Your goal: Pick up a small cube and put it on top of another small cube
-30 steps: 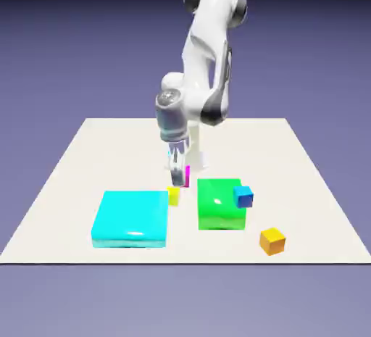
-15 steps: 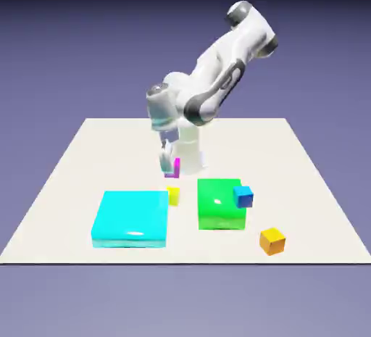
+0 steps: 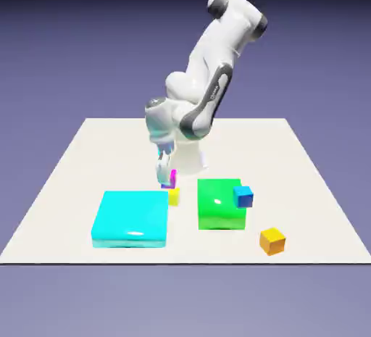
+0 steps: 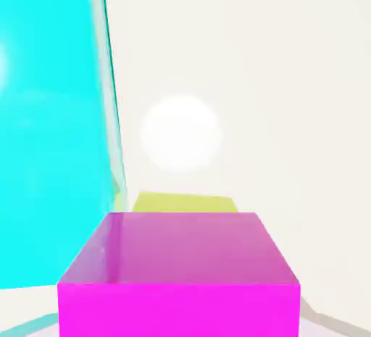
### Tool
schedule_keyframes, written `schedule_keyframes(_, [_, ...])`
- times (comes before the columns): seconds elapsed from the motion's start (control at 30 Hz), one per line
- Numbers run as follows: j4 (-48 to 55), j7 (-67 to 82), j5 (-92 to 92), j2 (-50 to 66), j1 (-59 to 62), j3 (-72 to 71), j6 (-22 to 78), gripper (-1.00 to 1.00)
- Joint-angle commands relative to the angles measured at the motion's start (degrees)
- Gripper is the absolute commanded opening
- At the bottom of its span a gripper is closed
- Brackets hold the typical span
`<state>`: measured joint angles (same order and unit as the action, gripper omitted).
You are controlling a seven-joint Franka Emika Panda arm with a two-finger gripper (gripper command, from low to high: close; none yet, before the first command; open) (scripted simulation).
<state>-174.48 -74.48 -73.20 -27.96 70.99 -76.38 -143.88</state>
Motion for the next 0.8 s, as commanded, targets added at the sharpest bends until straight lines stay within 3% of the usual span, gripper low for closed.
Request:
schedule_keyframes(0.0, [0.1,0.2,-0.1,2.1,0.5,-0.6,-2.0,-1.0])
schedule_keyframes(0.1, [0.3,0.8,-0.8,8.2,1.8,-2.4,-8.1,-1.0])
schedule_keyframes(0.13, [0.3,0.8,-0.8,8.2,1.8,-2.4,-8.1,1.0])
schedule_keyframes(0.77, [-1.1,-3.2,3.1,-29.0,-6.4,8.5,28.9,1.0])
